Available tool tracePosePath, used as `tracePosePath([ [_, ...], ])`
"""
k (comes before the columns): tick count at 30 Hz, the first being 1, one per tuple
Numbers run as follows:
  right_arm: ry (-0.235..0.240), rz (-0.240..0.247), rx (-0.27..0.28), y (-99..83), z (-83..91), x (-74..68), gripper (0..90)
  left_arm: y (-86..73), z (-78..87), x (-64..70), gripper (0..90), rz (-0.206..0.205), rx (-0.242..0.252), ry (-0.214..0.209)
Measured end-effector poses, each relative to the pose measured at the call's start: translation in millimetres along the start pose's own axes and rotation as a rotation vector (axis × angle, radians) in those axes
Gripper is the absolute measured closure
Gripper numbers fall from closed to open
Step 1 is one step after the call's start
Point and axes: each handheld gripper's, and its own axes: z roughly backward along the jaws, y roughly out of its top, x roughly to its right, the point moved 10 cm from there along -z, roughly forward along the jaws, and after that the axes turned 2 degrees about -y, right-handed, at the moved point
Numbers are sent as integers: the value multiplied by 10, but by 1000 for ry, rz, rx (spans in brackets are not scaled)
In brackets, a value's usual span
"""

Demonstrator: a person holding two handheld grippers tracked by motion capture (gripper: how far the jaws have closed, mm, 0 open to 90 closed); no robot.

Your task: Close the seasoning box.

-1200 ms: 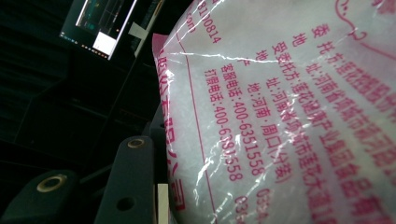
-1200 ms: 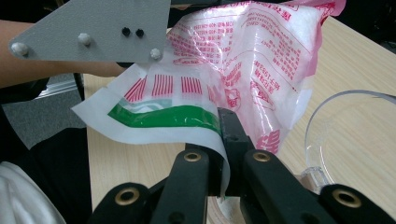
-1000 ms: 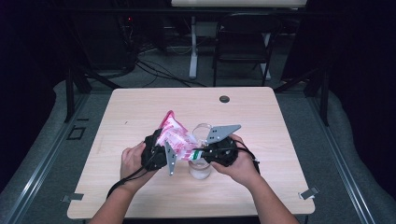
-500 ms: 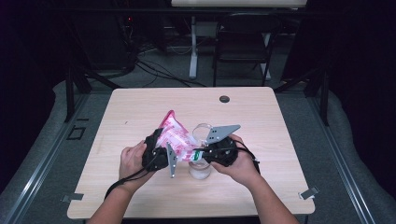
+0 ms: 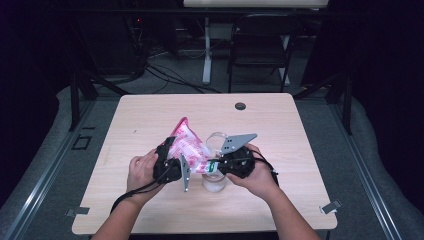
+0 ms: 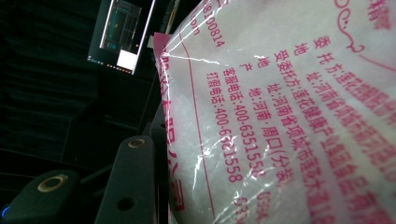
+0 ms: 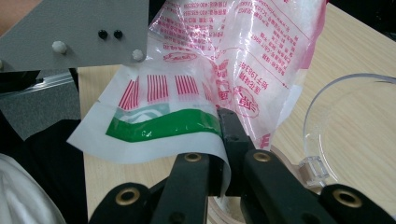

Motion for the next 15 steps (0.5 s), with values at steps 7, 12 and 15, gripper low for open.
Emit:
tracePosePath([
  [7, 1, -7, -2, -15, -3, 16, 898, 19, 9, -18, 608, -37, -2, 7],
  [12, 3, -10, -5, -23, -4, 21, 899, 32, 16, -38, 609, -54, -1, 16],
  [15, 0, -10, -7, -27, -4, 29, 899, 39, 18, -44, 609, -60, -2, 24],
])
